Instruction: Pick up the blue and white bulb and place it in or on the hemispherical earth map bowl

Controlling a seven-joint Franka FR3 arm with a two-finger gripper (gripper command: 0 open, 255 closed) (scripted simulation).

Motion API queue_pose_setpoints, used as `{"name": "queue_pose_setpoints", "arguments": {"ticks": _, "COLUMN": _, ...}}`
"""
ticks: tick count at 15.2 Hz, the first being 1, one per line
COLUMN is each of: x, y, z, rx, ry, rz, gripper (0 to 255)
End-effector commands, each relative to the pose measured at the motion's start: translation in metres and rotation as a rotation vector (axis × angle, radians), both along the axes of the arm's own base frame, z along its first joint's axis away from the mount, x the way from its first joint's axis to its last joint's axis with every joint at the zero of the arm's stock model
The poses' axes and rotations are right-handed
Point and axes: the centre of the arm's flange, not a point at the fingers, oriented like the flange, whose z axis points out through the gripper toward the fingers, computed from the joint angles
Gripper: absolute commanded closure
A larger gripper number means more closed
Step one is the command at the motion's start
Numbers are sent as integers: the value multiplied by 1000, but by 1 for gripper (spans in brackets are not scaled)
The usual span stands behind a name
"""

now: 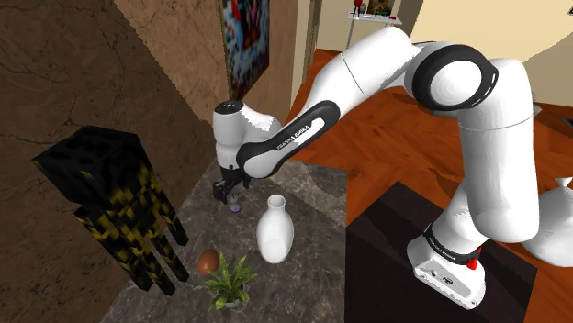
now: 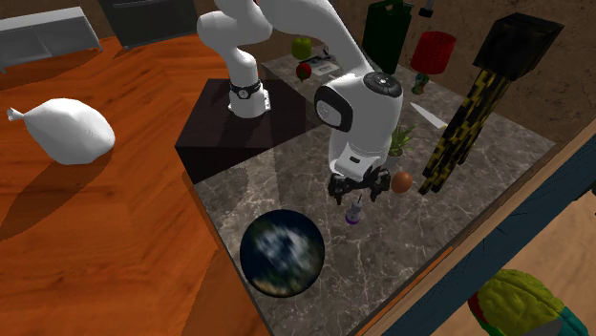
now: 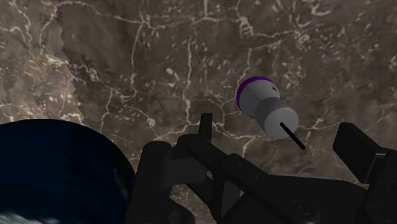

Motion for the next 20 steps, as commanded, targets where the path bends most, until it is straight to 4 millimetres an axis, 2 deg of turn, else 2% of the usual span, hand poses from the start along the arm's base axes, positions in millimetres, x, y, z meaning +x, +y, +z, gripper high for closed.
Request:
{"name": "queue_pose_setpoints", "arguments": {"ticks": 1, "x": 0, "y": 0, "z": -11, "rx": 0, "ry": -1, "rz": 0, "gripper": 0}}
{"name": "queue_pose_setpoints", "arguments": {"ticks": 3, "x": 1, "y": 0, "z": -25, "rx": 0, "ry": -1, "rz": 0, "gripper": 0}}
{"name": "queue_pose_setpoints", "arguments": {"ticks": 11, "x": 1, "y": 0, "z": -25, "rx": 0, "ry": -1, "rz": 0, "gripper": 0}}
{"name": "queue_pose_setpoints", "arguments": {"ticks": 12, "x": 1, "y": 0, "z": -25, "rx": 0, "ry": -1, "rz": 0, "gripper": 255}}
{"name": "queue_pose_setpoints", "arguments": {"ticks": 20, "x": 1, "y": 0, "z": -25, "rx": 0, "ry": -1, "rz": 0, "gripper": 255}}
